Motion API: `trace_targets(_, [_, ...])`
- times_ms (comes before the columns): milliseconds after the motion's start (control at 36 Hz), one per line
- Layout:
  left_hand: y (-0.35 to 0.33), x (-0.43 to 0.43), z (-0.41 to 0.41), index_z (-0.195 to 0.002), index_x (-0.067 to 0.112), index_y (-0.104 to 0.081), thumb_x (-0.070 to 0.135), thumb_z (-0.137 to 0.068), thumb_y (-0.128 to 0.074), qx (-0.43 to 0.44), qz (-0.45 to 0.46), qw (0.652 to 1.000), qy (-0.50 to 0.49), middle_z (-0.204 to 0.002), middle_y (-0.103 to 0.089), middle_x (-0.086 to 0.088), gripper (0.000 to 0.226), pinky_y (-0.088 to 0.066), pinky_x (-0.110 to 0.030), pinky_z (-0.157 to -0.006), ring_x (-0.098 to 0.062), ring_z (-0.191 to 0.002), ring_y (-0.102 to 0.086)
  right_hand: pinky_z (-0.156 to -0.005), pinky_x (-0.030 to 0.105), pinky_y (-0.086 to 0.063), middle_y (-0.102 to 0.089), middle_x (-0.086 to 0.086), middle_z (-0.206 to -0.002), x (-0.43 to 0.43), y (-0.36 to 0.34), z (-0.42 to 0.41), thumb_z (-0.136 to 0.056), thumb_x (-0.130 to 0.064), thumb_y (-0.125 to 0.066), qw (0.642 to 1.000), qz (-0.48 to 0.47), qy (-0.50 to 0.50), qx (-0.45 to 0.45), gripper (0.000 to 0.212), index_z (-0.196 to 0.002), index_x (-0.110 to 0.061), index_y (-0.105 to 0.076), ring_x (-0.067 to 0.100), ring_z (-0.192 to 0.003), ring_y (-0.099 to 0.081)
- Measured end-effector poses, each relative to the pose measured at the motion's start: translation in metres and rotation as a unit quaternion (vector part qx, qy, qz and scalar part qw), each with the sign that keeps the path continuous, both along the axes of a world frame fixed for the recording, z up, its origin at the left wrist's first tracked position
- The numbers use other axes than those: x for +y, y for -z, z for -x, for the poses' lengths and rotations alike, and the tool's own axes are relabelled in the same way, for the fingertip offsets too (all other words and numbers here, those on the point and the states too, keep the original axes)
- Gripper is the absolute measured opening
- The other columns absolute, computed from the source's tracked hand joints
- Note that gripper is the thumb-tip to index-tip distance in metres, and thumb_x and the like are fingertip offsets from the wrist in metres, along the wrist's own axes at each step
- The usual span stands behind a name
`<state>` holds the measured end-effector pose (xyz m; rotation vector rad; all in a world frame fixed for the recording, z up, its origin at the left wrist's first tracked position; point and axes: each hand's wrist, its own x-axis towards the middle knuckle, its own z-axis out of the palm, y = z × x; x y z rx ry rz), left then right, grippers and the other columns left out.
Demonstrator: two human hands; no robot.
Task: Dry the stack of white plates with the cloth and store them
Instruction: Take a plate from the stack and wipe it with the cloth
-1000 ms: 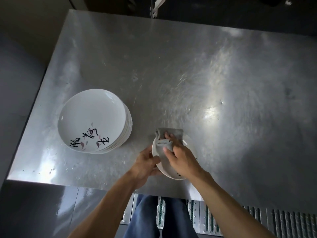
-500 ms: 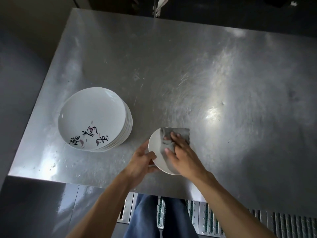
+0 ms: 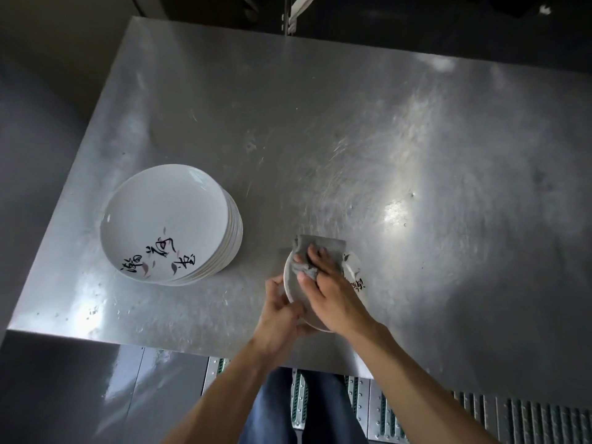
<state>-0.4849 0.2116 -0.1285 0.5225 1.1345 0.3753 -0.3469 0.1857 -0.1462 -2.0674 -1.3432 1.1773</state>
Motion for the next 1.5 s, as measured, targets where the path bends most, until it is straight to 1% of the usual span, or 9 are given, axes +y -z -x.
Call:
trace_targets(139, [0.005, 0.018, 0.009, -0.102, 0.01, -0.047, 0.005, -0.1, -0.051, 0.056, 0.013, 0.998, 0.03, -0.097, -0.065, -0.019, 0.006, -0.06, -0.044, -0.07, -0.028, -0.081, -0.07, -0.123, 0.029, -0.021, -0.033, -0.011, -0.161, -0.007, 0.0, -0.009, -0.107, -0.042, -0.038, 0.998, -0.028, -0.054, -0.004, 0.043, -0.143, -0.026, -0.056, 0.003, -0.151, -0.018])
trace_targets(417, [0.01, 0.025, 0.019, -0.129, 0.009, -0.063, 0.005, -0.07, -0.064, 0.014, 0.005, 0.993, 0.12, -0.118, -0.071, -0.018, 0.06, -0.062, -0.043, -0.078, -0.032, -0.097, -0.073, -0.125, 0.033, -0.012, -0.019, -0.008, -0.166, -0.005, 0.005, -0.012, -0.108, -0.04, -0.034, 0.997, 0.026, -0.033, -0.068, 0.045, -0.149, -0.026, -0.048, 0.009, -0.154, -0.006])
trace_targets(556, [0.01, 0.022, 0.018, -0.125, 0.012, -0.065, -0.002, -0.073, -0.062, -0.01, 0.008, 0.994, 0.105, -0.108, -0.074, -0.013, 0.055, -0.061, -0.041, -0.073, -0.028, -0.093, -0.075, -0.125, 0.032, -0.011, -0.02, -0.008, -0.166, -0.007, 0.002, -0.001, -0.108, -0.039, -0.036, 0.993, -0.009, -0.113, -0.024, 0.044, -0.15, -0.031, -0.045, 0.01, -0.154, -0.007])
trace_targets(667, [0.012, 0.009, 0.014, -0.119, 0.009, -0.061, -0.017, -0.084, -0.051, 0.038, 0.02, 0.999, -0.017, -0.105, -0.07, -0.014, 0.044, -0.062, -0.045, -0.067, -0.028, -0.083, -0.075, -0.125, 0.036, -0.008, -0.015, -0.004, -0.168, 0.002, 0.002, -0.011, -0.108, -0.041, -0.033, 0.992, 0.062, -0.015, -0.109, 0.051, -0.154, -0.02, -0.04, 0.013, -0.155, -0.005])
trace_targets(833, [0.009, 0.01, 0.016, -0.097, 0.01, -0.059, 0.017, -0.086, -0.061, 0.028, 0.038, 0.998, -0.049, -0.09, -0.069, -0.013, 0.013, -0.06, -0.04, -0.064, -0.022, -0.076, -0.072, -0.121, 0.039, -0.027, -0.023, -0.007, -0.166, 0.005, -0.008, -0.005, -0.106, -0.048, -0.032, 0.997, 0.067, 0.035, 0.01, 0.058, -0.157, -0.02, -0.033, 0.016, -0.151, -0.024])
trace_targets(972, [0.007, 0.031, 0.023, -0.126, 0.01, -0.06, 0.017, -0.103, -0.05, 0.03, 0.0, 0.995, 0.097, -0.11, -0.075, -0.017, 0.026, -0.063, -0.045, -0.078, -0.032, -0.095, -0.074, -0.125, 0.031, -0.017, -0.026, -0.015, -0.163, -0.003, -0.009, 0.002, -0.106, -0.049, -0.033, 0.995, 0.026, -0.064, 0.074, 0.05, -0.151, -0.031, -0.043, 0.001, -0.151, -0.014])
trace_targets(1111, [0.005, 0.028, 0.023, -0.128, 0.016, -0.066, 0.009, -0.098, -0.054, 0.015, 0.0, 0.991, 0.131, -0.114, -0.075, -0.015, 0.033, -0.06, -0.039, -0.08, -0.03, -0.097, -0.073, -0.125, 0.036, -0.01, -0.026, -0.003, -0.165, 0.004, -0.002, -0.009, -0.108, -0.04, -0.034, 0.992, 0.018, -0.077, -0.099, 0.044, -0.144, -0.026, -0.054, 0.014, -0.154, -0.012])
trace_targets(1250, [0.006, 0.021, 0.019, -0.131, 0.021, -0.056, 0.006, -0.099, -0.059, 0.013, -0.001, 0.993, 0.119, -0.117, -0.073, -0.015, 0.035, -0.061, -0.04, -0.077, -0.033, -0.097, -0.074, -0.126, 0.038, -0.01, -0.023, -0.009, -0.165, 0.002, -0.003, 0.0, -0.106, -0.047, -0.026, 0.987, 0.012, -0.152, -0.041, 0.048, -0.149, -0.037, -0.044, 0.009, -0.154, -0.008])
trace_targets(1500, [0.01, 0.012, 0.018, -0.123, 0.008, -0.052, -0.013, -0.095, -0.051, 0.031, 0.022, 0.999, -0.019, -0.112, -0.069, -0.017, 0.036, -0.063, -0.045, -0.067, -0.03, -0.086, -0.074, -0.125, 0.037, -0.006, -0.014, 0.004, -0.168, -0.003, -0.002, -0.008, -0.107, -0.045, -0.024, 0.973, 0.093, -0.037, -0.206, 0.051, -0.155, -0.031, -0.035, 0.021, -0.155, -0.009])
